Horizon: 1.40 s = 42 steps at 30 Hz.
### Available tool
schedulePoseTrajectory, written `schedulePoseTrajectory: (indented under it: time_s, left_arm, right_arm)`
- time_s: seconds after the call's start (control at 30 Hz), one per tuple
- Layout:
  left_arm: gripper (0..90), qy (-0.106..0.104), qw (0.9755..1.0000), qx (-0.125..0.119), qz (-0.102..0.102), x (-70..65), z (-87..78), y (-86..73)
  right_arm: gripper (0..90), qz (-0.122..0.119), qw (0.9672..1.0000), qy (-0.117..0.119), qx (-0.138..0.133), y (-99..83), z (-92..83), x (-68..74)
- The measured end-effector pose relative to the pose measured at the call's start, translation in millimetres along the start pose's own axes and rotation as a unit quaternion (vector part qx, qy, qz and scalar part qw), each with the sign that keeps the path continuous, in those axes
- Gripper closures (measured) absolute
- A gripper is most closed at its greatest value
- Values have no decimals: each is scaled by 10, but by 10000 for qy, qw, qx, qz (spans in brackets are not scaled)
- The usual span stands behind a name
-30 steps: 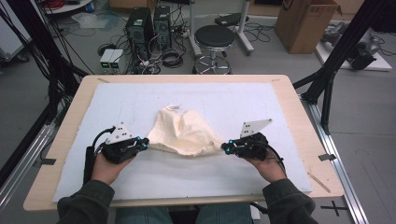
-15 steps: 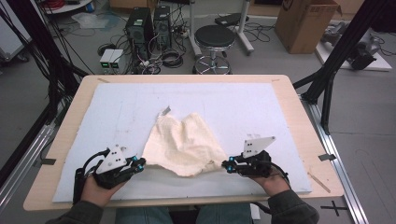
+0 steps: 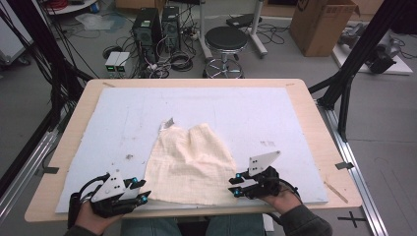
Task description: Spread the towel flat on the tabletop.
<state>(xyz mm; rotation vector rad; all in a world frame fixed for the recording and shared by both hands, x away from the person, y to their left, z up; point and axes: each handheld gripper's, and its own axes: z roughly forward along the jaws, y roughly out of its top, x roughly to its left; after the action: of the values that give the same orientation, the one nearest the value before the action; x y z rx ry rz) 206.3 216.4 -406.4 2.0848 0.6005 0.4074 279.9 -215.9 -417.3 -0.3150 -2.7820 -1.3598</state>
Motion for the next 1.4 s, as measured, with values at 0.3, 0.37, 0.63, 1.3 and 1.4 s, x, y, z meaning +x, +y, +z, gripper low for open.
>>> schedulePoseTrajectory:
  time_s: [0.3,0.37,0.63,1.3,1.4]
  left_arm:
    - [500,229,9992,-193,-252,339,195,229]
    - [500,283,9987,-244,-342,445,307,292]
    - [520,382,9964,-28,-761,882,850,435]
    - [770,531,9916,707,-949,1092,1187,273]
    - [767,522,9915,723,-950,1080,1183,277]
  right_arm:
    - [555,389,9958,-760,-343,242,-177,-287]
    - [553,564,9932,-959,-346,292,-167,-407]
    - [556,1076,9843,-1377,-246,401,46,-913]
    - [872,1328,9848,-1114,80,378,312,-1190]
    - [872,1258,9827,-1356,106,412,153,-1134]
